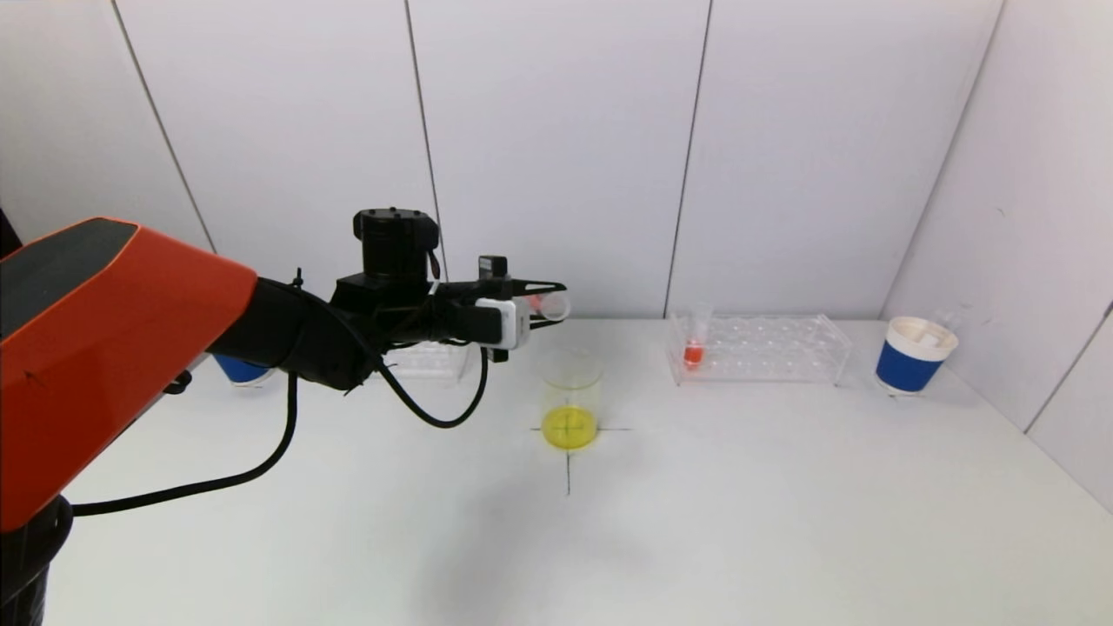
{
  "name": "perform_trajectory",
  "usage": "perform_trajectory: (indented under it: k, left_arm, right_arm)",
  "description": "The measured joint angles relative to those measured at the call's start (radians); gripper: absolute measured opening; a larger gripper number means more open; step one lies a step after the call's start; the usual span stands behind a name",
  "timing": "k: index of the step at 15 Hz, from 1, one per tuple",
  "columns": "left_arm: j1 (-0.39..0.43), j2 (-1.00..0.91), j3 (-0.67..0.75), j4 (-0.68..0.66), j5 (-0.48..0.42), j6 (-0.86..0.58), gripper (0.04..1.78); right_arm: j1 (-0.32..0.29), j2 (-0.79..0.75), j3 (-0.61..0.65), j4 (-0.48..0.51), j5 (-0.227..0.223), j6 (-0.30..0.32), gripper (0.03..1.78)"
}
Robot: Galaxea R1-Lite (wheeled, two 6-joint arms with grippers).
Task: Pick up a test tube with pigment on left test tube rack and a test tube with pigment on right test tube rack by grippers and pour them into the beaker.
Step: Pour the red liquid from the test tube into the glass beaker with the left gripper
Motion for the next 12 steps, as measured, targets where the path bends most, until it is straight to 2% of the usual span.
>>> perform_trajectory:
  k: [12]
  left_arm:
    - [0.005, 0.067, -0.009, -0.066, 0.031, 0.127, 0.46]
  right_arm:
    - [0.0, 0.0, 0.0, 0.0, 0.0, 0.001, 1.77]
